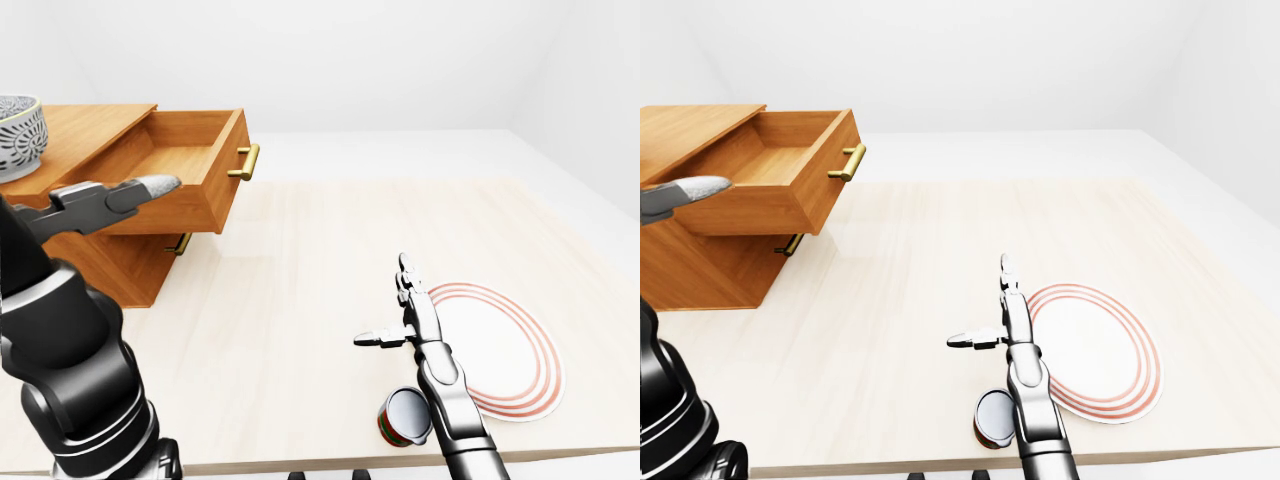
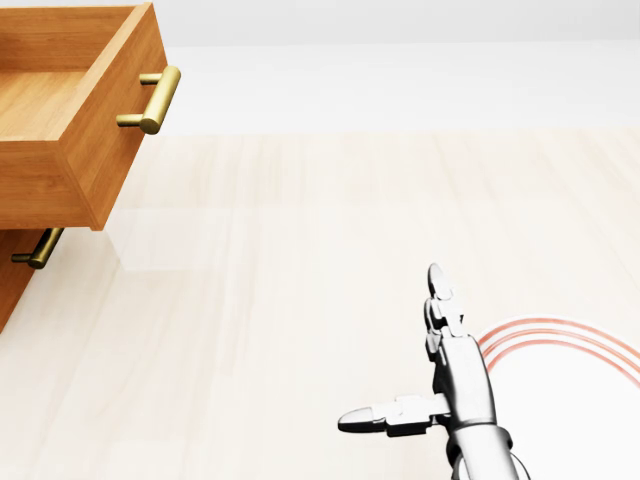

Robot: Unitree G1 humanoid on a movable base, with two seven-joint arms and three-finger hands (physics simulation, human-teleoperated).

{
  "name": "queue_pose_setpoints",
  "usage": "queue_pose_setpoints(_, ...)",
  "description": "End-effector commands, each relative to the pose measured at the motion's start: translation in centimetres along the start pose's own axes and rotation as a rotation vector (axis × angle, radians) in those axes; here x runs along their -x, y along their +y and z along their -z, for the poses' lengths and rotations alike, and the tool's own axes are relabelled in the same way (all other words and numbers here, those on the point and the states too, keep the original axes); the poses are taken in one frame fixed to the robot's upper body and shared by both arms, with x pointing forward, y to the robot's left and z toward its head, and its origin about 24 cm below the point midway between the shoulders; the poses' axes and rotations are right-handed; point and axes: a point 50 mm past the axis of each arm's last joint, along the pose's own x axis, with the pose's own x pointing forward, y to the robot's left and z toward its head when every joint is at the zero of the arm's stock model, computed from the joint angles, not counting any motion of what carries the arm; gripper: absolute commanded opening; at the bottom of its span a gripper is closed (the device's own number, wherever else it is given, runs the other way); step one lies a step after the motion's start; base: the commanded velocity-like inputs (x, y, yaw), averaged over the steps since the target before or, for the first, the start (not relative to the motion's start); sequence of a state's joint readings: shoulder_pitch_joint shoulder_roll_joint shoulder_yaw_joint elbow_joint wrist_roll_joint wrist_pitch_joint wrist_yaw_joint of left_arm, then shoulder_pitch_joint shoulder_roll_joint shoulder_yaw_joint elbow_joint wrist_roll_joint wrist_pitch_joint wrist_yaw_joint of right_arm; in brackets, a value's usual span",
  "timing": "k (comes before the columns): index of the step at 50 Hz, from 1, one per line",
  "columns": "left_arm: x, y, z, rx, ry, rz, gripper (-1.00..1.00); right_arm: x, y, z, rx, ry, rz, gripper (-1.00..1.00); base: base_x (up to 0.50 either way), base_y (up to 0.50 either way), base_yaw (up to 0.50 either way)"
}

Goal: Put the bowl on top of the cabinet.

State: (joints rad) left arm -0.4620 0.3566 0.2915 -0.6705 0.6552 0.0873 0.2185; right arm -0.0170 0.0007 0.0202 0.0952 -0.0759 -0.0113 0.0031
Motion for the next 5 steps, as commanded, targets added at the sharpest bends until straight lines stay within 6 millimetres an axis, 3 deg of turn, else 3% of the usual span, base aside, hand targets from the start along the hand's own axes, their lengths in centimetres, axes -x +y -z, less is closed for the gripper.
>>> queue_pose_setpoints(1,2.12,2.7,-3.52,0.083,-0.064,-0.008,1.0,0.02,0.03,-0.02,0.001,-0.001,0.0,1.0,0.0,0.0,0.0)
queue_pose_setpoints(5,2.99,2.5,-3.38,0.074,-0.021,-0.004,1.0,0.06,0.08,-0.09,0.001,-0.002,-0.002,1.0,0.0,0.0,0.0)
